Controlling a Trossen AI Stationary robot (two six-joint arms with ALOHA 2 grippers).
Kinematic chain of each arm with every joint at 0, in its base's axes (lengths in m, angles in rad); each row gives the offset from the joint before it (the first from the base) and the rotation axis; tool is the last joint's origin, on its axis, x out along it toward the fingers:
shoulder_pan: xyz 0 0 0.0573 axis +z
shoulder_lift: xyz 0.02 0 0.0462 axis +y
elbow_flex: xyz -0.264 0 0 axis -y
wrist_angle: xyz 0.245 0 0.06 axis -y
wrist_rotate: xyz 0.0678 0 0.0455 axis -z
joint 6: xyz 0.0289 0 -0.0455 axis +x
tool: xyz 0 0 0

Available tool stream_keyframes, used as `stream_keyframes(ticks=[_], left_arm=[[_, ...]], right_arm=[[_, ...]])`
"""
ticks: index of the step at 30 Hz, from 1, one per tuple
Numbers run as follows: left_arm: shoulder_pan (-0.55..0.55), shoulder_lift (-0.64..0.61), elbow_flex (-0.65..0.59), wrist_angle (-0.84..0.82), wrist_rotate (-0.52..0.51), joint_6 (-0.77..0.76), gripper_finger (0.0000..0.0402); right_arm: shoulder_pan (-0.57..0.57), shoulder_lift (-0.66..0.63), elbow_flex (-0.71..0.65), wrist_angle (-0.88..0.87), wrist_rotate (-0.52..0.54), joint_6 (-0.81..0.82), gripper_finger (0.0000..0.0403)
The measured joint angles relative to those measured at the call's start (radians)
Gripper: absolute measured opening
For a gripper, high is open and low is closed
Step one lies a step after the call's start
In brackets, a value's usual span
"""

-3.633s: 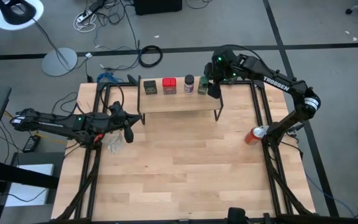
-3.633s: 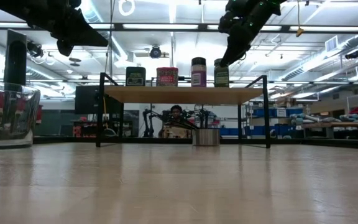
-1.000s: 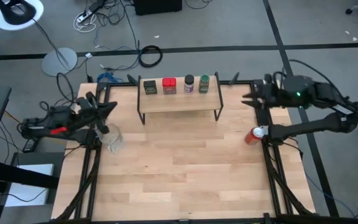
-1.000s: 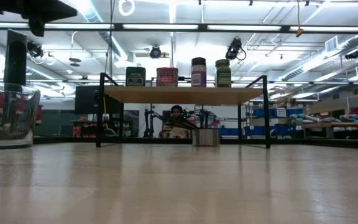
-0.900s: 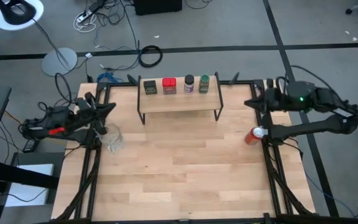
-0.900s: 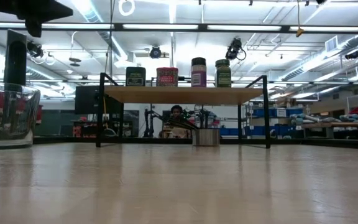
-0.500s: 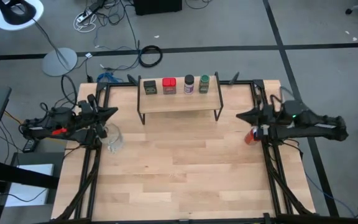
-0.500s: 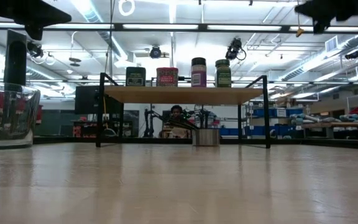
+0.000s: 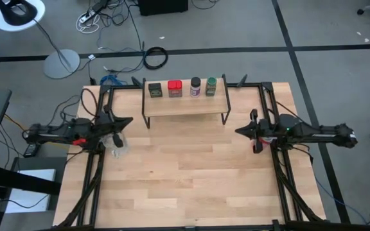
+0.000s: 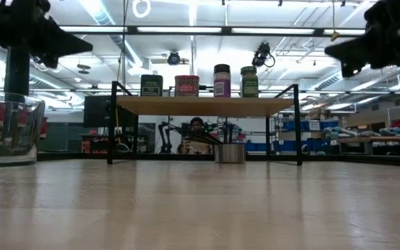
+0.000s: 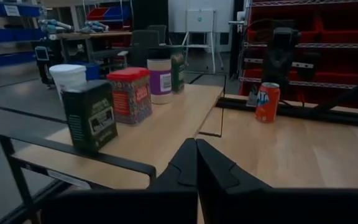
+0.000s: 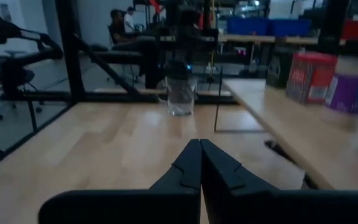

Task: Shelf spices
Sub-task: Return to Home Position

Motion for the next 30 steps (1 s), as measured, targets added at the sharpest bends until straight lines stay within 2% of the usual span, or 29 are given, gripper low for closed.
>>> stream_keyframes(ticks=[5,10,17,24,30], left_arm=[[0.000,0.000,-0.086,0.107,0.052,0.000,0.0000],[0.000,0.000,-0.124,0.111,0.082,0.004,0.0000],[0.000,-0.001,-0.130,0.102,0.095,0.067,0.0000],[0.000,-0.001,-0.130,0.065,0.106,0.071,0.0000],[0.000,-0.001,-0.131,0.069,0.135,0.069,0.0000]], right_arm=[[-0.023,-0.014,-0.065,0.055,-0.006,0.008,0.0000],[-0.072,-0.027,-0.109,0.085,-0.062,0.017,0.0000],[-0.166,-0.027,-0.110,0.071,-0.152,0.018,0.0000],[-0.246,-0.027,-0.110,0.068,-0.163,0.018,0.0000],[-0.267,-0.027,-0.111,0.068,-0.272,0.041,0.0000]])
